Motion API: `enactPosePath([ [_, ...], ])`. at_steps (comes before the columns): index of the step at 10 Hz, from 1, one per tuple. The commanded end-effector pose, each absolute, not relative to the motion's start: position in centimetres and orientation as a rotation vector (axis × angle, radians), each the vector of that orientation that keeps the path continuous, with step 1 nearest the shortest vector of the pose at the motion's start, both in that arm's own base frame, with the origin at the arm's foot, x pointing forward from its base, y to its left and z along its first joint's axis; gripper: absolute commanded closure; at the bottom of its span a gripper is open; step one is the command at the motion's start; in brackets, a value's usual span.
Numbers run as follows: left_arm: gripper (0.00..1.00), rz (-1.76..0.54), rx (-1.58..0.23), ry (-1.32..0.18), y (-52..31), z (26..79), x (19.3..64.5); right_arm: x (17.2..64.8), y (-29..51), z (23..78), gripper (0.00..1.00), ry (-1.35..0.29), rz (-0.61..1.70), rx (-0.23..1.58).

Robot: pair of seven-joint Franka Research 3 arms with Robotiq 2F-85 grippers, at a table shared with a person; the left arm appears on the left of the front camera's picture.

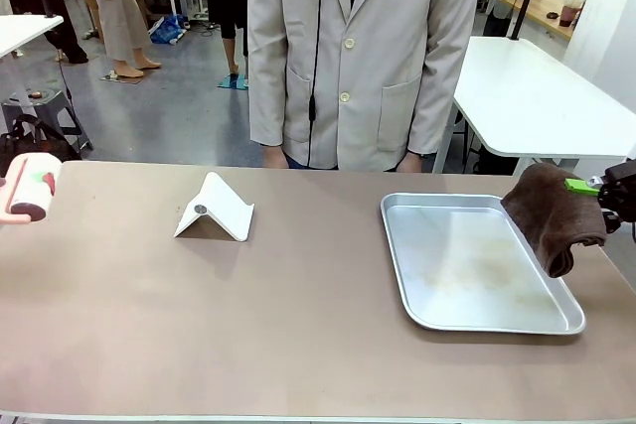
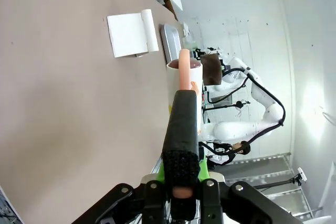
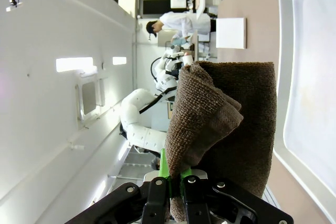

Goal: Clean the surface of the table.
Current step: Clean the area not pointed to by the person, then return the Lint Roller and towel to their original positions.

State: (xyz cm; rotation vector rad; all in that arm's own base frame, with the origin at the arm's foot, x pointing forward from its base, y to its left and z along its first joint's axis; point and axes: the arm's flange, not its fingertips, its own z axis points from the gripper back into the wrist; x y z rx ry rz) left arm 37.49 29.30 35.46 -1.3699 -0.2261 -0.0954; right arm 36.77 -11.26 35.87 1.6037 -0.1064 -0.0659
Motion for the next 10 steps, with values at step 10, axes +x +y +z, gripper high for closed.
enactPosePath([
  [10, 0.96, -0.087, -1.371, -0.239, 29.57, 35.76, 37.89, 36.96, -11.26, 36.29, 1.0, -0.129, -0.066, 1.619],
])
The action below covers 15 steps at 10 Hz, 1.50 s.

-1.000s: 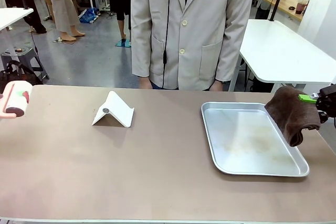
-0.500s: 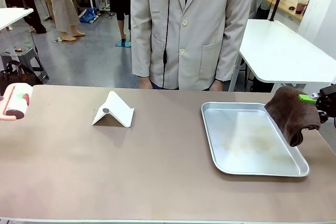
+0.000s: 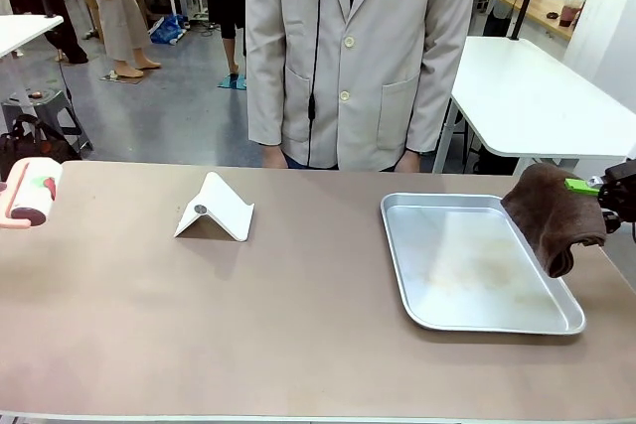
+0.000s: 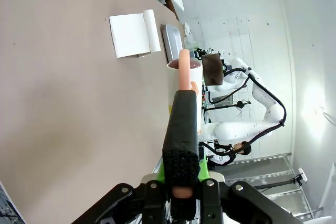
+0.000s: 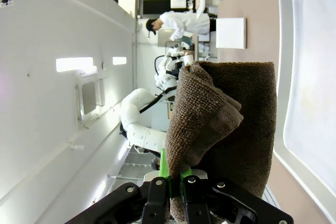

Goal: Clean the surface of the table.
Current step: Return the Lint Roller and towel to their original positions.

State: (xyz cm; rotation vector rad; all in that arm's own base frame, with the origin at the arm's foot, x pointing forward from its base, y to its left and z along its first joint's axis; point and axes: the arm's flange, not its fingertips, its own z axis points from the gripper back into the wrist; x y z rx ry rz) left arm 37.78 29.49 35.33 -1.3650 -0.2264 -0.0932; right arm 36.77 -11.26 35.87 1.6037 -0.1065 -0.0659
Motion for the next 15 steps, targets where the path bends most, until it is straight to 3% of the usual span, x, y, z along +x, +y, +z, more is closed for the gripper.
enactPosePath([
  [1, 0.96, -0.087, -1.371, -0.239, 29.6, 35.8, 37.9, 37.0, -11.3, 36.3, 1.0, -0.129, -0.066, 1.619],
  [5, 0.96, -0.087, -1.371, -0.239, 29.6, 35.8, 37.9, 37.0, -11.3, 36.3, 1.0, -0.129, -0.066, 1.619],
  [6, 0.78, -0.093, -1.365, -0.226, 29.5, 35.3, 37.8, 36.8, -11.3, 35.9, 0.93, -0.106, -0.066, 1.604],
  [9, 0.78, -0.118, -1.326, -0.13, 24.5, 40.4, 39.3, 36.9, -7.2, 38.9, 0.93, -0.16, -0.052, 1.564],
  [15, 0.78, -0.18, -1.119, -0.031, 14.2, 48.0, 43.8, 40.8, 10.3, 42.4, 0.93, -0.125, 0.054, 1.371],
])
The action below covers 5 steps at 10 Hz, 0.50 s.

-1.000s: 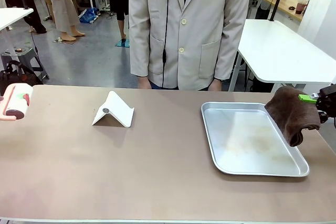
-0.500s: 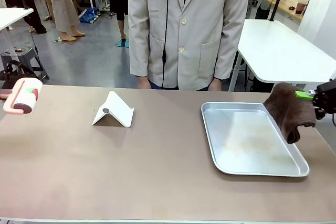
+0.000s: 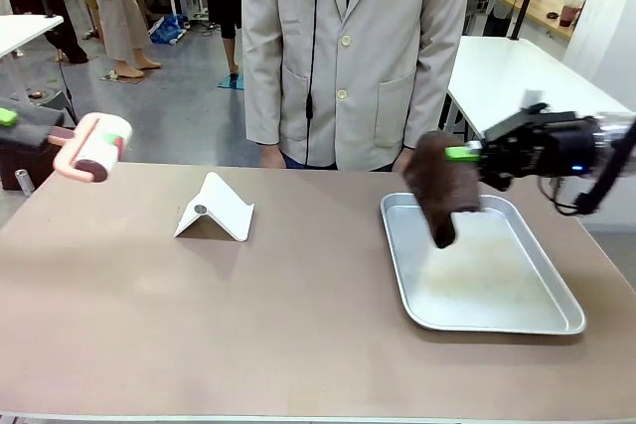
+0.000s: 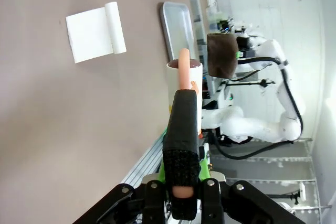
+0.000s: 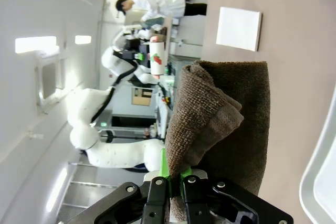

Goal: Clean the surface of the table.
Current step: Return the Lint Roller and towel to their original positions.

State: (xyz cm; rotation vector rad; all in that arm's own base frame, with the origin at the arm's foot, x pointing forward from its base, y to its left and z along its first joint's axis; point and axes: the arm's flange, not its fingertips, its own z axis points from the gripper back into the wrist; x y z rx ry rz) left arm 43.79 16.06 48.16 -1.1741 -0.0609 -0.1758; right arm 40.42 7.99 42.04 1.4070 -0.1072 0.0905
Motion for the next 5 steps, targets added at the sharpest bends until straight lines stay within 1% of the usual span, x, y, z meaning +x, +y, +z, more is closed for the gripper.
enactPosePath([
  [1, 0.78, -0.216, -1.085, -0.037, 11.6, 48.7, 44.9, 41.2, 13.6, 42.0, 0.93, -0.166, 0.039, 1.31],
  [2, 0.78, -0.222, -1.026, -0.055, 9.4, 49.2, 45.9, 41.6, 16.2, 41.4, 0.93, -0.196, 0.031, 1.253],
  [3, 0.78, -0.225, -0.961, -0.065, 7.4, 49.3, 46.7, 42.0, 18.8, 40.2, 0.93, -0.177, 0.034, 1.208],
  [5, 0.78, -0.256, -0.904, -0.025, 3.7, 49.0, 48.1, 42.7, 22.3, 38.3, 0.93, -0.143, 0.068, 1.185],
])
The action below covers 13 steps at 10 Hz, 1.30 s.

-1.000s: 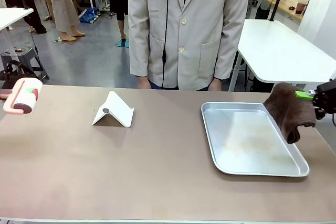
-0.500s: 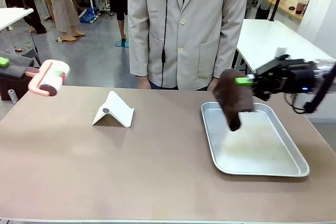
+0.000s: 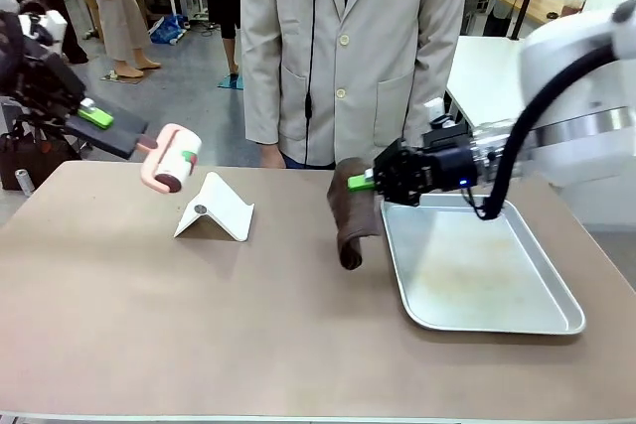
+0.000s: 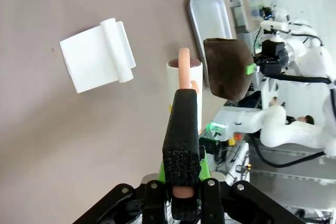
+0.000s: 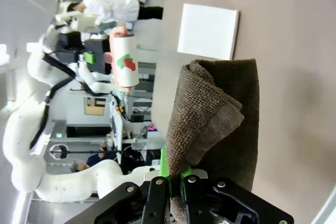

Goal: Clean the surface of the table.
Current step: Return the Lint Roller and towel to their original positions.

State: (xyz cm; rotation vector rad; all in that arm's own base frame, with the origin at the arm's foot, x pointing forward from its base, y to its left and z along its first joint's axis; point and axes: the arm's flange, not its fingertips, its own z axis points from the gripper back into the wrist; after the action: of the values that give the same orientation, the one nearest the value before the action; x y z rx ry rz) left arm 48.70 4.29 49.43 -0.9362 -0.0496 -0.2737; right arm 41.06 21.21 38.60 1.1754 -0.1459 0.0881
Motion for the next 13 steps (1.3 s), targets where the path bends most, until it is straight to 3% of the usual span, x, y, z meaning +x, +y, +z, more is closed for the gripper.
enactPosePath([
  [1, 0.78, -0.277, -0.909, -0.004, 2.8, 48.8, 48.6, 43.1, 23.1, 37.8, 0.93, -0.126, 0.07, 1.178],
  [8, 0.78, -0.292, -0.924, -0.004, 1.9, 48.0, 49.4, 43.2, 22.3, 36.8, 0.93, -0.102, 0.084, 1.179],
  [10, 0.78, -0.132, -0.8, -0.025, -1.7, 49.1, 50.4, 44.1, 24.3, 37.8, 0.93, -0.199, -0.002, 1.13],
  [13, 0.78, -0.036, -0.766, -0.043, -5.1, 50.1, 53.4, 45.5, 25.6, 36.6, 0.93, -0.194, -0.099, 1.114],
])
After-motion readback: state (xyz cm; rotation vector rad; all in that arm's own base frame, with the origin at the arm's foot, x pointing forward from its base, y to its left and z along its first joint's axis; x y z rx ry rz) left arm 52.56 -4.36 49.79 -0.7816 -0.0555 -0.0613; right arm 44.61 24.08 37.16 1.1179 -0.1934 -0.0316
